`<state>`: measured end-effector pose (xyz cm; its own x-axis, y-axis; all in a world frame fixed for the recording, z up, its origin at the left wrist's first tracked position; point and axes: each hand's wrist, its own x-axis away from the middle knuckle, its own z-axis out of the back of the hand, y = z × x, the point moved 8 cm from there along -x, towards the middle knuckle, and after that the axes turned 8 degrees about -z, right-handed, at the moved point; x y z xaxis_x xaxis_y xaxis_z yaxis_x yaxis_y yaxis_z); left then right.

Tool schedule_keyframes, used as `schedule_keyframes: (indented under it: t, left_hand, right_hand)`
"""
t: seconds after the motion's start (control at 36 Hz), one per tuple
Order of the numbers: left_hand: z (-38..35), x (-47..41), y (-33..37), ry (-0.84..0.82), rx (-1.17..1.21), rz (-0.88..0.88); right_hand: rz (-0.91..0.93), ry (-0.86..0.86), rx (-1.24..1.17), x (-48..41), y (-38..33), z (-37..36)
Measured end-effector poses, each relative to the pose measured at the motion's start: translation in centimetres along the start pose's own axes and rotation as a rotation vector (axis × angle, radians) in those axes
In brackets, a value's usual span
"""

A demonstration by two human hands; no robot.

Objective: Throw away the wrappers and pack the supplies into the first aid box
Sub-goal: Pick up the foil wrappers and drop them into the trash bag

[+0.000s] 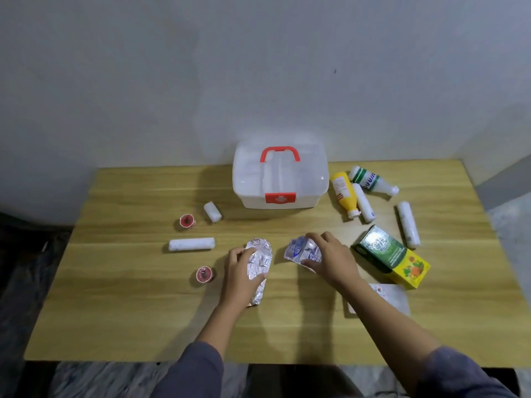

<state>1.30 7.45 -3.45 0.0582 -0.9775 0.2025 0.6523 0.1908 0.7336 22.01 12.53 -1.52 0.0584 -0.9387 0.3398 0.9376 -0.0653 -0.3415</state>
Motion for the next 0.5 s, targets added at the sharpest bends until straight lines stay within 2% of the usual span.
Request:
schedule_keyframes:
  t: [0.11,0.25,0.36,0.5]
  left_hand:
    - [0.0,-0.7,0.2,-0.022,0.128,0.019]
    - [-0.6,-1.3,2.4,-0.084,0.208,-0.039]
    - [-0.7,-2.6,6.2,-0.129,0.235,-0.146]
    - [-1.4,-4.6,12.9,-0.144,0.24,-0.318]
  right_hand:
    - [-0.048,-0.025,-0.092,0.1,0.3,0.3]
    - [-0.142,-0.02,-0.235,-0.2,1.0,1.5]
    - [-0.209,0.072,-0.392,0.2,2.3,4.6]
    - [-0.277,0.273,-0.582,2.2,5.9,10.0]
